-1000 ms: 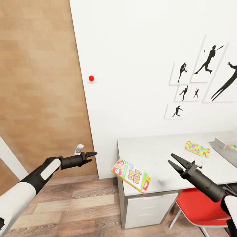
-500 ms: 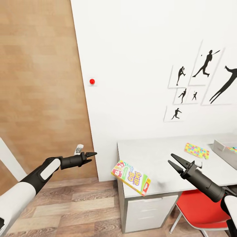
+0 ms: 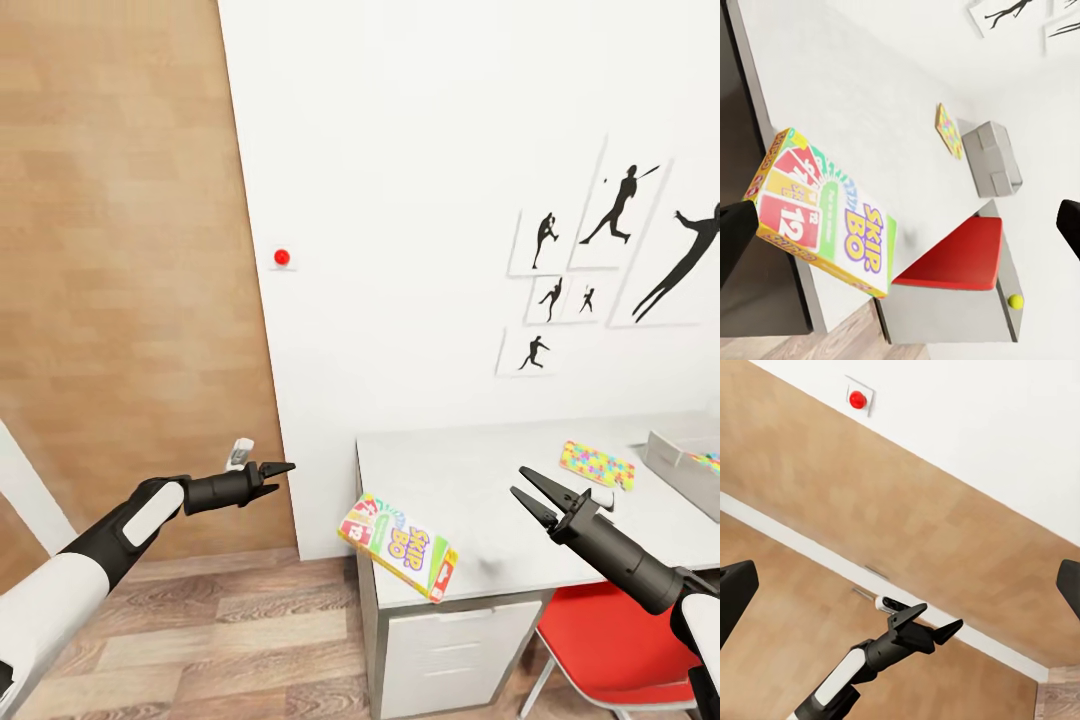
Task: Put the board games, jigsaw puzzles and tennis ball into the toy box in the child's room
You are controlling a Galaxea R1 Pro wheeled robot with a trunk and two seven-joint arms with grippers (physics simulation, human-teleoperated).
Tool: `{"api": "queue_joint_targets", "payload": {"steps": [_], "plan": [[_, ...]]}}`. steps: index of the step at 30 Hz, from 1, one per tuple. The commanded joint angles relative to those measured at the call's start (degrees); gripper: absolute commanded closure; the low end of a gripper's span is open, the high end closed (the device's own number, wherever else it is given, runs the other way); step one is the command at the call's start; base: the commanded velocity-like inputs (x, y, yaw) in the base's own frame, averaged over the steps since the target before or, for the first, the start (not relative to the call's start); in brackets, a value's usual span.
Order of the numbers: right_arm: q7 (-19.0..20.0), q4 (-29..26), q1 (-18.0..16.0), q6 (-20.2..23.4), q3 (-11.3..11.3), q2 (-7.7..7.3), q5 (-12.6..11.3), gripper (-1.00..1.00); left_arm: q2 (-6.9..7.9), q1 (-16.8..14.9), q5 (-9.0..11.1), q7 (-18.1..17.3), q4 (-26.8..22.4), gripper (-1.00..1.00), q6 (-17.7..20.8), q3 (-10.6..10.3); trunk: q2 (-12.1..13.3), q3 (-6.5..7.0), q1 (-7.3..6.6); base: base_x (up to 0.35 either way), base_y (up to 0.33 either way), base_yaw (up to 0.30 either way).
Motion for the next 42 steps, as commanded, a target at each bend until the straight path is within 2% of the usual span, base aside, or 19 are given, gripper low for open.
{"api": "queue_joint_targets", "payload": {"steps": [1,15,42], "plan": [[0.2,0.0,-0.1,0.3,-0.1,0.01,0.1,-1.00,0.05,-0.1,0.4,0.0,0.0,-1.00,0.2,-0.3,-0.1,-0.03,0.05,0.079,0.000,0.000],[0.2,0.0,-0.1,0.3,0.3,0.05,0.1,-1.00,0.00,-0.1,0.4,0.0,-0.1,-1.00,0.2,-0.3,-0.1,1.29,0.05,0.216,0.000,0.001],[0.1,0.0,-0.1,0.3,0.6,0.07,1.3,-1.00,-0.09,-0.1,0.5,-0.2,-0.3,-1.00,0.6,-0.4,-0.1,1.61,0.05,0.012,0.000,0.006]]}}
